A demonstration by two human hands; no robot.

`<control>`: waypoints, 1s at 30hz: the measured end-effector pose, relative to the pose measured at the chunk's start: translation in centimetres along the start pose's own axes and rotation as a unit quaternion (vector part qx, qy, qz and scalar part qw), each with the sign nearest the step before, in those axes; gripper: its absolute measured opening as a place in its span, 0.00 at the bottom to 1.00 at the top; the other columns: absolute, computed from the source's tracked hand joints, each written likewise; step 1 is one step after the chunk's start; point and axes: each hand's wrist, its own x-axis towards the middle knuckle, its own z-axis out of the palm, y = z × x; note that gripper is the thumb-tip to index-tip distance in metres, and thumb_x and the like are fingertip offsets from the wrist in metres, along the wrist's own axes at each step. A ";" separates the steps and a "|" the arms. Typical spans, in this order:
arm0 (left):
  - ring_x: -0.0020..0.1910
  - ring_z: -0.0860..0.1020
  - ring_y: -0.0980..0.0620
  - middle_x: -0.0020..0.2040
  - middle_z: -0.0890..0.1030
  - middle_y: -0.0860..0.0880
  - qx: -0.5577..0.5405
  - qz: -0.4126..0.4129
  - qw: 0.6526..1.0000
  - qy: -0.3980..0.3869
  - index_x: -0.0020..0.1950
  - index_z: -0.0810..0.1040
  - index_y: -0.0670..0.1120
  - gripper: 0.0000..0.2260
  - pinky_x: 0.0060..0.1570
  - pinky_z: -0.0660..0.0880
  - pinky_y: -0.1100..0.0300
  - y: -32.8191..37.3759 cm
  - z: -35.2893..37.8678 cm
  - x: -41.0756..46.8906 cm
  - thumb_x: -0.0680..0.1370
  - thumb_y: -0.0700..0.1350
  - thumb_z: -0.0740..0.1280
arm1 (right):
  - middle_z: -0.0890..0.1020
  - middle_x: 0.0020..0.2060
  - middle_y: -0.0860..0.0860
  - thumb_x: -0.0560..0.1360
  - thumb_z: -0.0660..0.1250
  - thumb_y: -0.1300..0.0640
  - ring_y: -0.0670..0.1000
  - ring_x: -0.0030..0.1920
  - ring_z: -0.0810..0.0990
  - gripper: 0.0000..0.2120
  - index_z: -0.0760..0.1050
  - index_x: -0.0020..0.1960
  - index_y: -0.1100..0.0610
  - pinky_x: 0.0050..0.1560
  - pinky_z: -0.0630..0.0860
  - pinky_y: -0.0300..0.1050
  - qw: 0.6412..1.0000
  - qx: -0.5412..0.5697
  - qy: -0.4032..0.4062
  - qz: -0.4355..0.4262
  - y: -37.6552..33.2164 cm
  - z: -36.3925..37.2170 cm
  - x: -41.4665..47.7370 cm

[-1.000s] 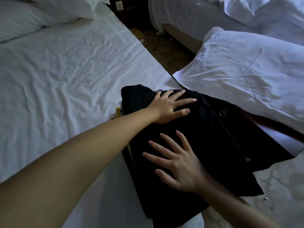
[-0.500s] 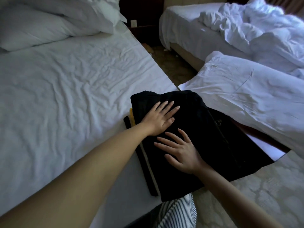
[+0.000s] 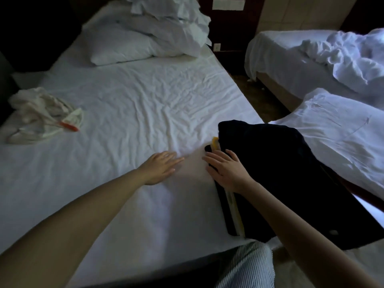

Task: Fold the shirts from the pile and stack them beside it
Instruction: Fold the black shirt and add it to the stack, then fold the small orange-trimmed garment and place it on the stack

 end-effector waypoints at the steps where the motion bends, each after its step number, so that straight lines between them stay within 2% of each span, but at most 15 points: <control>1: 0.77 0.53 0.50 0.78 0.53 0.48 -0.009 -0.020 1.000 0.003 0.78 0.45 0.55 0.37 0.72 0.51 0.57 -1.1 0.2 -0.9 0.69 0.63 0.29 | 0.64 0.73 0.45 0.77 0.40 0.39 0.49 0.75 0.57 0.30 0.62 0.74 0.47 0.72 0.46 0.47 1.000 0.005 -0.004 -0.016 -1.3 0.2 1.1; 4: 0.76 0.56 0.49 0.78 0.56 0.48 -0.062 -0.076 0.995 0.037 0.78 0.51 0.54 0.35 0.70 0.55 0.57 -4.0 0.7 -3.5 0.73 0.64 0.35 | 0.63 0.74 0.47 0.81 0.47 0.43 0.51 0.75 0.57 0.24 0.61 0.74 0.49 0.72 0.46 0.47 0.998 0.011 -0.022 -0.060 -4.9 1.1 4.3; 6: 0.76 0.56 0.49 0.78 0.56 0.47 -0.085 -0.105 0.990 0.043 0.78 0.53 0.54 0.25 0.70 0.55 0.57 -5.8 1.6 -5.1 0.81 0.59 0.46 | 0.62 0.74 0.46 0.82 0.49 0.47 0.50 0.75 0.56 0.22 0.59 0.75 0.48 0.72 0.45 0.46 0.996 0.000 -0.027 -0.084 -7.1 2.1 6.6; 9: 0.76 0.55 0.50 0.78 0.56 0.48 -0.131 -0.139 0.980 0.049 0.78 0.53 0.53 0.24 0.71 0.54 0.57 -8.5 3.5 -7.5 0.83 0.52 0.55 | 0.61 0.74 0.46 0.82 0.50 0.47 0.49 0.75 0.56 0.22 0.58 0.75 0.48 0.72 0.44 0.45 0.994 0.008 -0.044 -0.104 -10.5 3.7 10.2; 12: 0.76 0.55 0.50 0.78 0.56 0.48 -0.188 -0.223 0.954 0.062 0.77 0.56 0.52 0.24 0.71 0.54 0.57 -11.9 6.1 -10.0 0.82 0.52 0.56 | 0.60 0.75 0.47 0.82 0.47 0.45 0.49 0.75 0.55 0.23 0.58 0.75 0.49 0.73 0.43 0.45 0.990 0.015 -0.068 -0.126 -13.8 5.9 13.7; 14: 0.74 0.62 0.46 0.75 0.63 0.44 -0.222 -0.301 0.920 0.118 0.75 0.63 0.48 0.26 0.70 0.58 0.56 -14.0 8.4 -12.1 0.78 0.55 0.52 | 0.59 0.75 0.47 0.81 0.44 0.45 0.49 0.76 0.53 0.25 0.57 0.76 0.49 0.73 0.43 0.45 0.989 0.027 -0.078 -0.123 -15.8 7.9 15.7; 16: 0.68 0.71 0.41 0.69 0.72 0.40 -0.229 -0.366 0.881 0.195 0.69 0.72 0.41 0.29 0.67 0.63 0.55 -15.4 11.4 -13.9 0.74 0.55 0.51 | 0.56 0.76 0.47 0.82 0.46 0.46 0.48 0.76 0.50 0.24 0.54 0.76 0.49 0.73 0.41 0.45 0.988 0.039 -0.099 -0.111 -17.6 10.4 17.3; 19: 0.61 0.77 0.44 0.62 0.78 0.41 -0.212 -0.416 0.846 0.257 0.62 0.78 0.41 0.23 0.60 0.67 0.54 -16.9 14.0 -14.6 0.74 0.50 0.54 | 0.51 0.77 0.47 0.82 0.48 0.48 0.48 0.77 0.46 0.24 0.50 0.77 0.49 0.73 0.39 0.44 0.986 0.058 -0.123 -0.097 -19.7 14.1 19.4; 23: 0.61 0.76 0.44 0.63 0.78 0.43 -0.155 -0.463 0.820 0.300 0.62 0.78 0.43 0.23 0.59 0.63 0.54 -22.0 13.9 -12.8 0.74 0.50 0.53 | 0.51 0.77 0.46 0.73 0.34 0.41 0.48 0.77 0.46 0.34 0.50 0.77 0.48 0.71 0.36 0.43 0.989 0.070 -0.081 -0.101 -21.3 17.2 22.7; 24: 0.63 0.75 0.44 0.64 0.77 0.42 -0.154 -0.493 0.800 0.304 0.63 0.77 0.42 0.25 0.60 0.64 0.53 -23.7 13.8 -12.3 0.73 0.50 0.52 | 0.54 0.76 0.46 0.72 0.34 0.41 0.49 0.76 0.50 0.35 0.54 0.77 0.48 0.71 0.37 0.43 0.991 0.073 -0.054 -0.096 -21.4 17.7 23.5; 27: 0.64 0.72 0.42 0.67 0.73 0.40 -0.165 -0.576 0.734 0.319 0.68 0.71 0.41 0.28 0.60 0.63 0.50 -27.7 13.5 -10.5 0.72 0.52 0.50 | 0.71 0.69 0.50 0.75 0.49 0.47 0.54 0.70 0.68 0.27 0.69 0.70 0.51 0.68 0.50 0.47 0.992 0.067 0.038 -0.095 -21.5 19.0 24.7; 28: 0.64 0.71 0.41 0.69 0.71 0.41 -0.164 -0.595 0.720 0.319 0.69 0.69 0.42 0.28 0.60 0.63 0.50 -29.0 13.3 -9.9 0.73 0.51 0.51 | 0.72 0.68 0.51 0.75 0.51 0.49 0.54 0.69 0.70 0.25 0.70 0.69 0.51 0.68 0.53 0.47 0.992 0.062 0.055 -0.098 -21.4 19.4 24.7; 30: 0.66 0.68 0.41 0.74 0.65 0.42 -0.155 -0.610 0.708 0.320 0.74 0.63 0.43 0.26 0.61 0.63 0.51 -31.9 12.9 -8.4 0.76 0.50 0.55 | 0.72 0.68 0.51 0.75 0.52 0.49 0.52 0.70 0.67 0.24 0.70 0.70 0.51 0.68 0.55 0.48 0.990 0.057 0.070 -0.112 -21.1 20.3 24.7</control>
